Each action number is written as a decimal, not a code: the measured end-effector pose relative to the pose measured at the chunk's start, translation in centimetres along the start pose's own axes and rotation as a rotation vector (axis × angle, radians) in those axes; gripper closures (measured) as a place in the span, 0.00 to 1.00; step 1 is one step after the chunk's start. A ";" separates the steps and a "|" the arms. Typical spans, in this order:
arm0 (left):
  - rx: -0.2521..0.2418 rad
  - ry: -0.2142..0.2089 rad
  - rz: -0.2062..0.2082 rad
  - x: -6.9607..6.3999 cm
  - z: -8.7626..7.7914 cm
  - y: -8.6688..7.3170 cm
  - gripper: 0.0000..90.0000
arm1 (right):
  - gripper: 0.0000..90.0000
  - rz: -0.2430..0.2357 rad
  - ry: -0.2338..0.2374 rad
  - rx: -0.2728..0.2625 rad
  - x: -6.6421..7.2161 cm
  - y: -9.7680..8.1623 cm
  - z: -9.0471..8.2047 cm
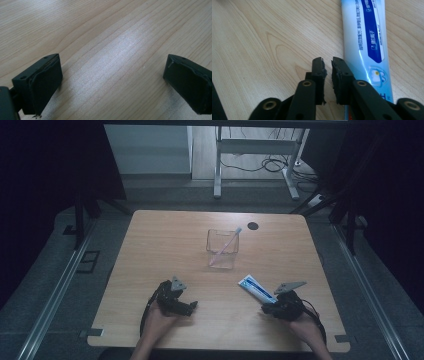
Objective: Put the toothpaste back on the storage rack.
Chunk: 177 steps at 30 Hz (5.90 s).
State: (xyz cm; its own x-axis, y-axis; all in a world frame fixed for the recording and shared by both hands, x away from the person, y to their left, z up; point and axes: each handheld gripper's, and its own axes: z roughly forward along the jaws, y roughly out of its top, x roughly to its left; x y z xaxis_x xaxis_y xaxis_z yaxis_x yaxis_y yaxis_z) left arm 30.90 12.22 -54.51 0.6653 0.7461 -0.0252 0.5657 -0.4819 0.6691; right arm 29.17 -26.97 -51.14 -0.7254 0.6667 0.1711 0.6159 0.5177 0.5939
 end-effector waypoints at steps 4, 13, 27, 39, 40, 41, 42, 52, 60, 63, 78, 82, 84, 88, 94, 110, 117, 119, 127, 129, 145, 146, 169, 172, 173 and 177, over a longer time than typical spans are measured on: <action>0.000 0.000 0.001 0.0 0.0 0.0 0.03 | 0.84 -0.016 0.004 -0.005 0.2 0.6 -0.5; 0.000 0.000 0.000 0.0 0.0 0.0 0.03 | 0.72 -0.044 -0.069 0.033 -0.6 2.0 -2.4; 0.001 0.000 0.000 0.0 0.0 0.0 0.03 | 0.61 -0.039 -0.097 0.165 -1.8 2.9 -1.8; 0.002 0.000 0.000 0.0 0.0 0.0 0.03 | 0.55 -0.011 -0.099 0.281 -2.3 4.3 0.3; 0.002 -0.001 -0.001 0.0 0.0 0.0 0.03 | 0.55 -0.005 -0.100 0.293 -2.3 4.4 0.5; 0.002 -0.001 -0.001 0.0 0.0 0.0 0.03 | 0.55 -0.004 -0.100 0.303 -2.3 4.6 0.7; 0.003 0.000 -0.001 0.0 0.0 0.0 0.03 | 0.54 -0.002 -0.103 0.310 -2.3 4.7 0.8; 0.002 -0.001 -0.002 0.0 0.0 0.0 0.03 | 0.52 -0.002 -0.111 0.389 -2.3 5.8 2.2; 0.003 0.000 -0.001 0.0 0.0 0.0 0.03 | 0.68 0.020 -0.123 0.406 -2.2 6.1 2.2; 0.003 -0.001 -0.002 0.0 0.0 0.0 0.03 | 0.73 0.017 -0.128 0.405 -2.1 6.2 1.9; 0.003 -0.001 -0.002 0.0 0.0 0.0 0.03 | 0.79 0.018 -0.110 0.363 -2.2 6.0 1.2; 0.003 -0.001 -0.002 0.0 0.0 0.0 0.03 | 0.79 0.022 -0.102 0.334 -2.3 6.1 0.8; 0.003 -0.001 -0.002 0.0 0.0 0.0 0.03 | 0.80 0.022 -0.099 0.320 -2.3 6.2 0.5; 0.003 -0.001 -0.002 0.0 0.0 0.0 0.03 | 0.80 0.019 -0.093 0.288 -2.2 6.6 -0.2; 0.003 -0.001 -0.001 0.0 0.0 0.0 0.03 | 0.80 0.012 -0.092 0.227 -2.2 7.3 -1.2; 0.000 0.001 0.001 0.0 0.0 0.0 0.03 | 0.80 -0.018 -0.086 0.097 -1.5 9.8 -2.7; 0.001 0.000 0.002 0.0 0.0 0.0 0.03 | 0.80 -0.026 -0.085 0.038 -1.4 11.0 -3.5; 0.002 0.000 0.002 0.0 0.0 0.0 0.03 | 0.80 -0.028 -0.090 0.023 -1.3 11.3 -3.7; 0.002 0.001 0.002 0.0 0.0 0.0 0.03 | 0.80 -0.028 -0.090 -0.030 -1.3 12.7 -4.0; 0.001 0.001 0.002 0.0 0.0 0.0 0.03 | 0.80 -0.027 -0.089 -0.038 -1.3 13.0 -4.0; 0.001 0.001 0.002 0.0 0.0 0.0 0.03 | 0.80 -0.026 -0.104 -0.122 -1.6 15.7 -3.9; 0.001 0.001 0.002 0.0 0.0 0.0 0.03 | 0.80 -0.023 -0.105 -0.125 -1.6 15.8 -3.9; 0.001 0.001 0.002 0.0 0.0 0.0 0.03 | 0.80 -0.037 -0.116 -0.209 -1.7 18.9 -2.7; 0.001 0.001 0.002 0.0 0.0 0.0 0.03 | 0.80 -0.039 -0.115 -0.217 -1.8 19.3 -2.5; 0.001 0.001 0.002 0.0 0.0 0.0 0.03 | 0.80 -0.037 -0.115 -0.221 -1.8 19.4 -2.4; 0.001 0.001 0.002 0.0 0.0 0.0 0.03 | 0.80 -0.035 -0.111 -0.230 -1.8 19.9 -1.9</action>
State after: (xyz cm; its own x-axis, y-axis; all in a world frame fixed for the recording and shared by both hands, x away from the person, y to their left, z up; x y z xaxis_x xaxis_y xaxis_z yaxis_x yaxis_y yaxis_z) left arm 30.92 12.23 -54.49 0.6659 0.7456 -0.0231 0.5650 -0.4839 0.6683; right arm 42.16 -18.90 -38.08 -0.6987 0.7122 0.0674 0.4956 0.4139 0.7636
